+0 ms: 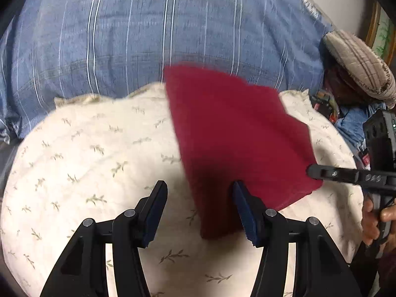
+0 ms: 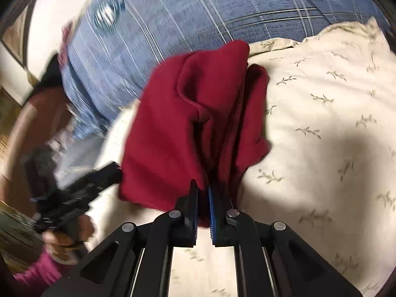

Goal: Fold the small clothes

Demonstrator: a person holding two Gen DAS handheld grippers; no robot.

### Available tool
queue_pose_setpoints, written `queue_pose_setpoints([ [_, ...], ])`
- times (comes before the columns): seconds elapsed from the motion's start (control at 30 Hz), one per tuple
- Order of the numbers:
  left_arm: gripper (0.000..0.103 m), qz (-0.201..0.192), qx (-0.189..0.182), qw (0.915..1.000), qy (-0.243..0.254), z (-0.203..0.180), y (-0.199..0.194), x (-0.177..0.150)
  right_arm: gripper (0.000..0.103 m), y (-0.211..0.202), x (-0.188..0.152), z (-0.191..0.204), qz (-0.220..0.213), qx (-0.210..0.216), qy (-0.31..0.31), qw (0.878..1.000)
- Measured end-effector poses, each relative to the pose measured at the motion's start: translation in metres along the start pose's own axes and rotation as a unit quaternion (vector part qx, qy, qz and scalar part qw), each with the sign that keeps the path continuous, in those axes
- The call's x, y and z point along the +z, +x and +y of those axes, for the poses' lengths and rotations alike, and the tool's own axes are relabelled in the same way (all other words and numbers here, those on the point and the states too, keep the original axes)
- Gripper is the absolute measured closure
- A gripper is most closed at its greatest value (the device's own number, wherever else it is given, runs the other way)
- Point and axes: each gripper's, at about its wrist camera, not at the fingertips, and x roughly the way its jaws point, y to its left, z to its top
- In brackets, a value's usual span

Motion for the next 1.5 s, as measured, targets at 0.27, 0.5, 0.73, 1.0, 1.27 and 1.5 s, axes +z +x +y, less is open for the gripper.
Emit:
queue_pose_setpoints([
  [0.27,0.048,-0.02,-0.013,0.9994,0.024,-0.03,0.005,0.009,0.022,-0.007,0.07,0.001,-0.091,-0.024,0.043,0.995],
  [0.5,0.047,-0.004,-0.011,0.999,0.042,-0.035,0.02,0.006,0.095,0.059,0.109,0.004,-0.037,-0.11,-0.04,0.992],
  [0.73,0.045,-0.008,-0.001,0.9978,0.066,-0.04,0.029,0.006,0.094,0.076,0.103,-0.006,-0.037,-0.186,-0.086,0.978],
  [1.0,0.043,-0.005,0.013,0.9979,0.063,-0.044,0.031,0.005,0.076,0.013,0.08,0.036,-0.051,-0.138,-0.098,0.984],
  [1.27,0.043,-0.004,0.02,0.9983,0.054,-0.043,0.029,0.005,0.076,0.033,0.051,0.042,-0.01,-0.168,-0.129,0.977],
  [1.5,0.043,0.006,0.019,0.9988,0.046,-0.04,0.024,0.008,0.066,0.028,0.047,0.02,-0.01,-0.154,-0.096,0.983],
])
